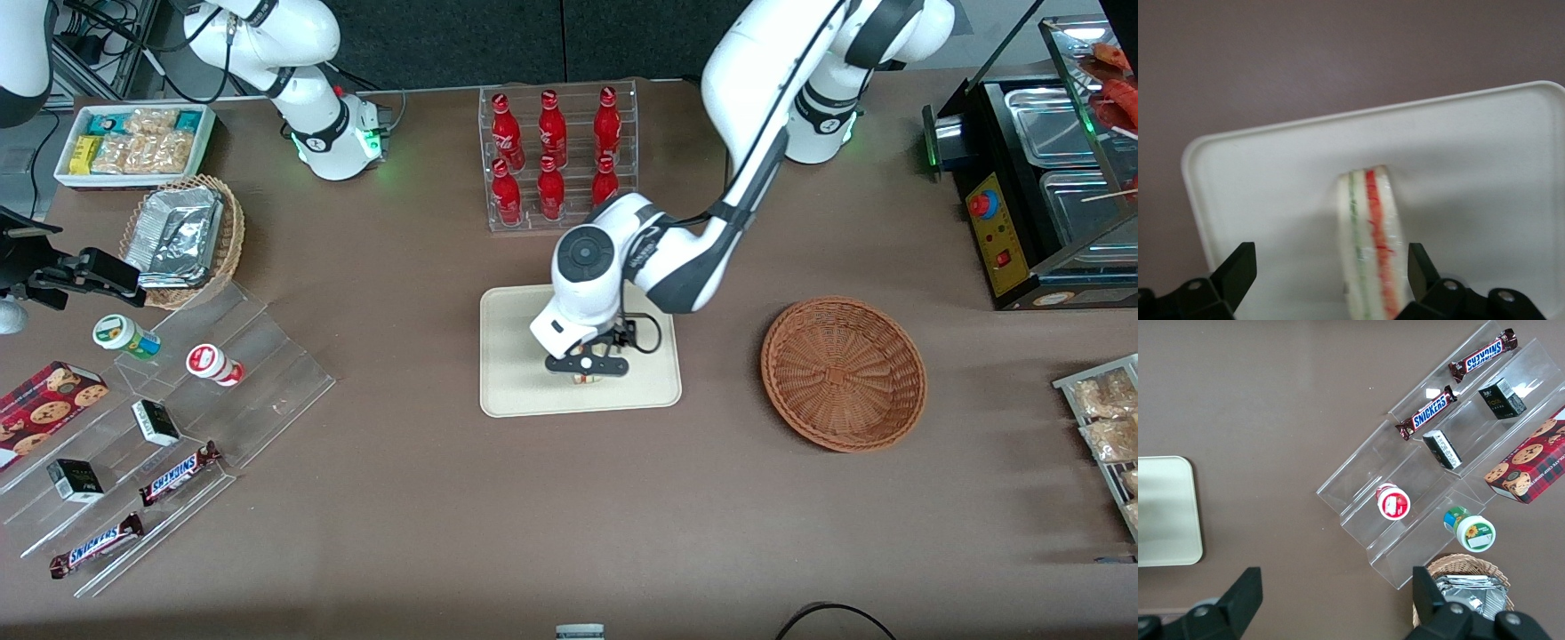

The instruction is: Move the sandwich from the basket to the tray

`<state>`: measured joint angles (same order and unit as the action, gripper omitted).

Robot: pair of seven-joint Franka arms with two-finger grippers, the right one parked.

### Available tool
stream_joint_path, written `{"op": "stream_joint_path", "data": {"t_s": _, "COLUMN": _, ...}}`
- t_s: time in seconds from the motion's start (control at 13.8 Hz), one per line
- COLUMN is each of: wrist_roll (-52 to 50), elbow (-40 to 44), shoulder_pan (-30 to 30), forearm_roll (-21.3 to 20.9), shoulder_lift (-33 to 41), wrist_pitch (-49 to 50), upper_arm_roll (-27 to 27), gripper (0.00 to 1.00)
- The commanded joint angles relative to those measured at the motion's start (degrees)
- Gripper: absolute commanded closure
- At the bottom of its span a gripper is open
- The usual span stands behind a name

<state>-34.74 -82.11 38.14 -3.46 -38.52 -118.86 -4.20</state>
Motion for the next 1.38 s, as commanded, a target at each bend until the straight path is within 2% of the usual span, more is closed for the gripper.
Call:
{"op": "stream_joint_path", "data": {"t_s": 0.0, "wrist_roll": 9.2, "elbow": -1.7, "shoulder_pan": -5.1, "forearm_roll": -0.6, "shoulder_lift": 4.5, "wrist_pitch": 4.9, "upper_arm_roll": -0.3, "gripper": 0.0}}
{"op": "stream_joint_path", "data": {"t_s": 0.15, "wrist_roll": 8.3, "elbow": -2.3, "shoulder_pan": -8.2, "forearm_roll": -0.1, "shoulder_lift": 6.1, "wrist_pitch": 10.3, "upper_arm_roll": -0.3, "gripper": 0.0}}
{"op": "stream_joint_path", "data": {"t_s": 0.58, "wrist_roll": 13.1, "elbow": -8.7, "shoulder_pan": -19.6, "forearm_roll": 0.5, "shoulder_lift": 13.5, "wrist_pitch": 9.5, "upper_arm_roll": -0.6, "gripper": 0.0}}
{"op": "stream_joint_path", "data": {"t_s": 0.87, "wrist_roll": 20.2, "elbow": -11.2, "shoulder_pan": -27.2, "forearm_roll": 4.0, "shoulder_lift": 17.8, "wrist_pitch": 10.0, "upper_arm_roll": -0.6, "gripper": 0.0}}
{"op": "stream_joint_path", "data": {"t_s": 1.09, "wrist_roll": 21.9, "elbow": -13.9, "shoulder_pan": -30.1, "forearm_roll": 4.3, "shoulder_lift": 21.2, "wrist_pitch": 11.1, "upper_arm_roll": -0.5, "gripper": 0.0}}
{"op": "stream_joint_path", "data": {"t_s": 1.31, "wrist_roll": 26.0, "elbow": -21.1, "shoulder_pan": -36.1, "forearm_roll": 5.0, "shoulder_lift": 29.3, "wrist_pitch": 12.1, "upper_arm_roll": -1.3, "gripper": 0.0}}
